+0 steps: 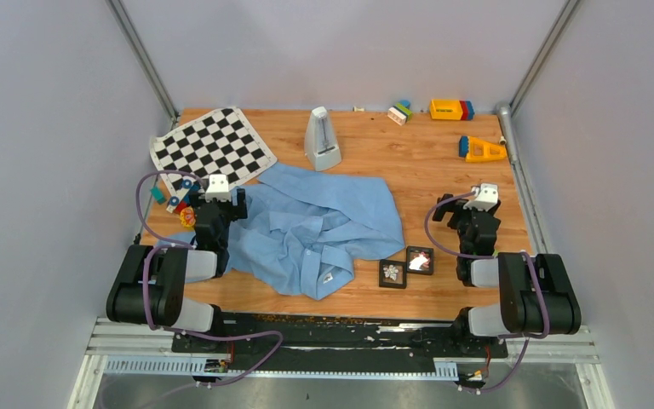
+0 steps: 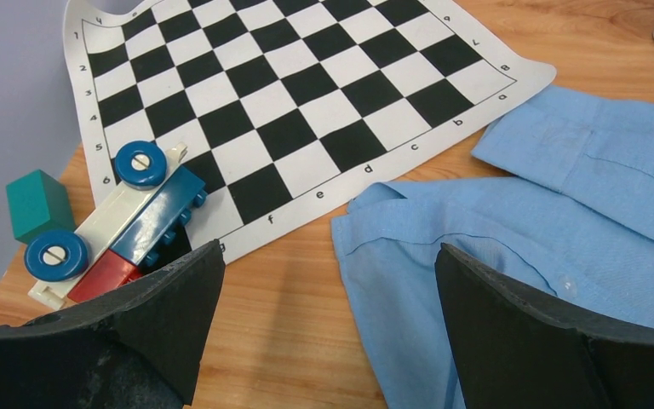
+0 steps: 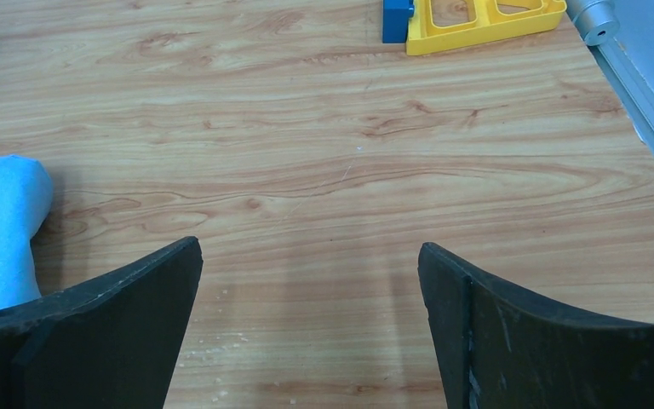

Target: Remove the brooch from the garment

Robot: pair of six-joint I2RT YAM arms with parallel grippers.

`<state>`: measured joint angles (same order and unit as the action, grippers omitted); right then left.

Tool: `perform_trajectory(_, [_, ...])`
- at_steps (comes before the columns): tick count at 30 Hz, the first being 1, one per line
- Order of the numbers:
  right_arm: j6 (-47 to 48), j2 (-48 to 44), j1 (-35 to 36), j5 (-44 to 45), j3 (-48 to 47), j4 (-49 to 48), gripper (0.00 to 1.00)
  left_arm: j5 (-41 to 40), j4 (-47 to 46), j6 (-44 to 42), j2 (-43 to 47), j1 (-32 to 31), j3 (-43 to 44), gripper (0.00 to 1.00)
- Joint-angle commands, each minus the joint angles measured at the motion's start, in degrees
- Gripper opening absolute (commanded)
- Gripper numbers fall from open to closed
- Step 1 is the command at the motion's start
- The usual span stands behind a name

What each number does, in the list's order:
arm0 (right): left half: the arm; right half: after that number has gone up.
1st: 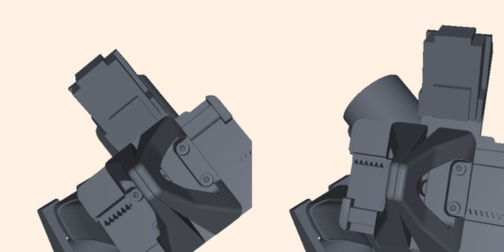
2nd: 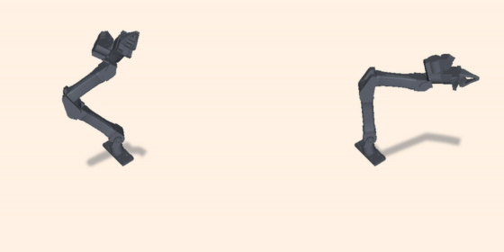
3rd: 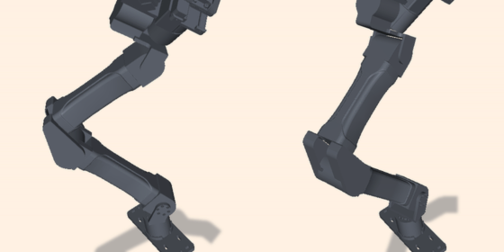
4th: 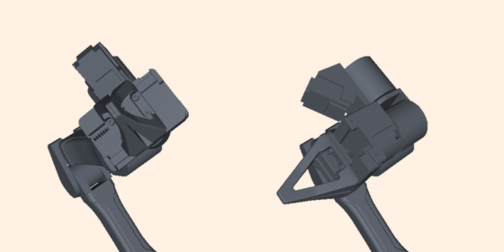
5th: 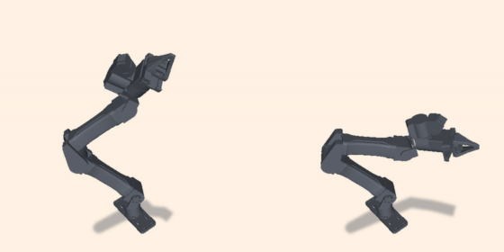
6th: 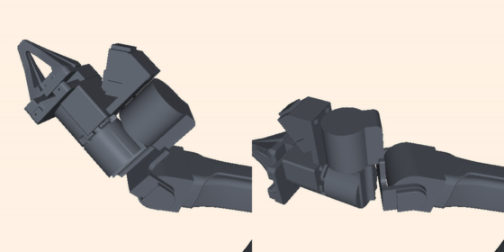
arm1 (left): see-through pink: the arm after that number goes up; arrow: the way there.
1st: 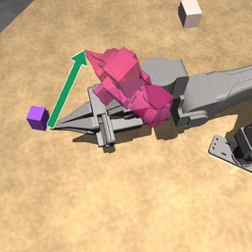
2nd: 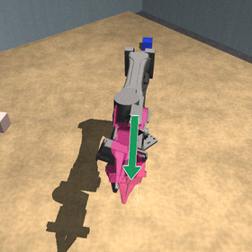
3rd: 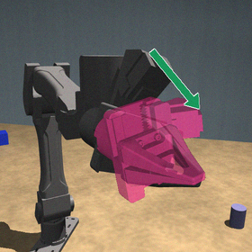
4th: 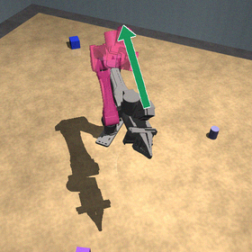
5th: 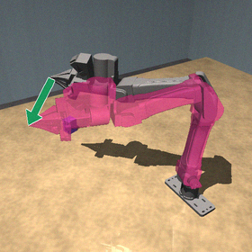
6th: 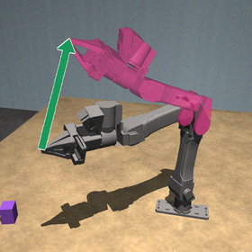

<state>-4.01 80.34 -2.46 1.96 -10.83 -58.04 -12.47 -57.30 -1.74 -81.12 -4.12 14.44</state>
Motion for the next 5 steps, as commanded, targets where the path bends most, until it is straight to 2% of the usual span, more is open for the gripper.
perform_trajectory(1, [-0.4,-1.1,-0.4,-1.0,-1.4,-1.0,1.00,0.5,-2.3,-0.9,0.2,0.4,1.6,1.00])
perform_trajectory(5, [-0.4,-1.1,-0.4,-1.0,-1.4,-1.0,1.00,1.2,-2.1,-0.6,0.3,0.8,1.7,1.00])
